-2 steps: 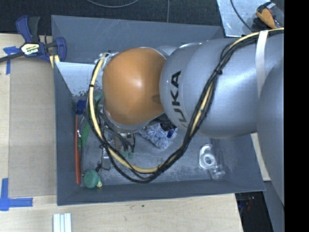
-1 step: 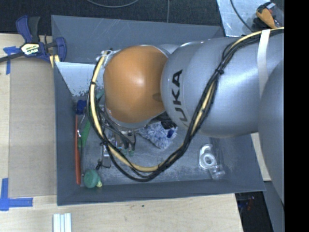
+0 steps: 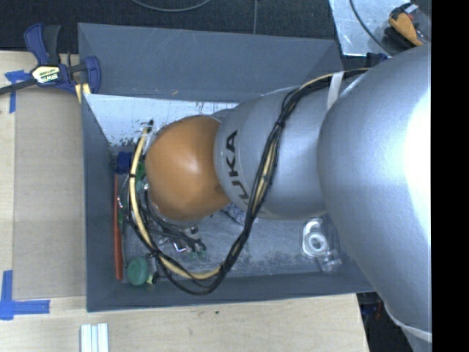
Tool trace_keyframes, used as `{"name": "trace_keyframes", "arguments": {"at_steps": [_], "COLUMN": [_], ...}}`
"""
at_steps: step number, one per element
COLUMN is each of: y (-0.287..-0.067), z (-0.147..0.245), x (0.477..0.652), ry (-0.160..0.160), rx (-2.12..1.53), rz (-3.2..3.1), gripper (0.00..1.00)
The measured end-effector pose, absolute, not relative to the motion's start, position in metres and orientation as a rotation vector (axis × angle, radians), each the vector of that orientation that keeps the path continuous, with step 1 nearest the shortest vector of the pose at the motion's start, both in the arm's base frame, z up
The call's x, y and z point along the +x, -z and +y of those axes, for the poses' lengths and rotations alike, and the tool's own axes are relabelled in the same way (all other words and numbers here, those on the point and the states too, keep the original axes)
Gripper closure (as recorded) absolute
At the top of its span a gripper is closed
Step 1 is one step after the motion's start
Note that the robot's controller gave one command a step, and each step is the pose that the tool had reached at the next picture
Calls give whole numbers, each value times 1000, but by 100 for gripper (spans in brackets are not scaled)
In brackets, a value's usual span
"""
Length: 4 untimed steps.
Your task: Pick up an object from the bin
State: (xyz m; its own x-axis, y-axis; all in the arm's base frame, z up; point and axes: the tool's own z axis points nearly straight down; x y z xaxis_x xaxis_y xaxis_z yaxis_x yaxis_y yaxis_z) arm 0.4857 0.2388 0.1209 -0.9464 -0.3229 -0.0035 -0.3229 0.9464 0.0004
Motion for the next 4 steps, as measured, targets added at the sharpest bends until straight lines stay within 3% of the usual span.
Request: {"name": "trace_keyframes", "arguments": {"at_steps": [1,2,3,4], "y": [-160,-116,-70,-71], "z": [233,233,239,245], "x": [491,483,519,506], "ry": [-1,-2,11,-4], "rx": [-1490,-1360,-2088,-1812], "rz": [2755,2834,2337,2560], "gripper": [0,0,0,100]}}
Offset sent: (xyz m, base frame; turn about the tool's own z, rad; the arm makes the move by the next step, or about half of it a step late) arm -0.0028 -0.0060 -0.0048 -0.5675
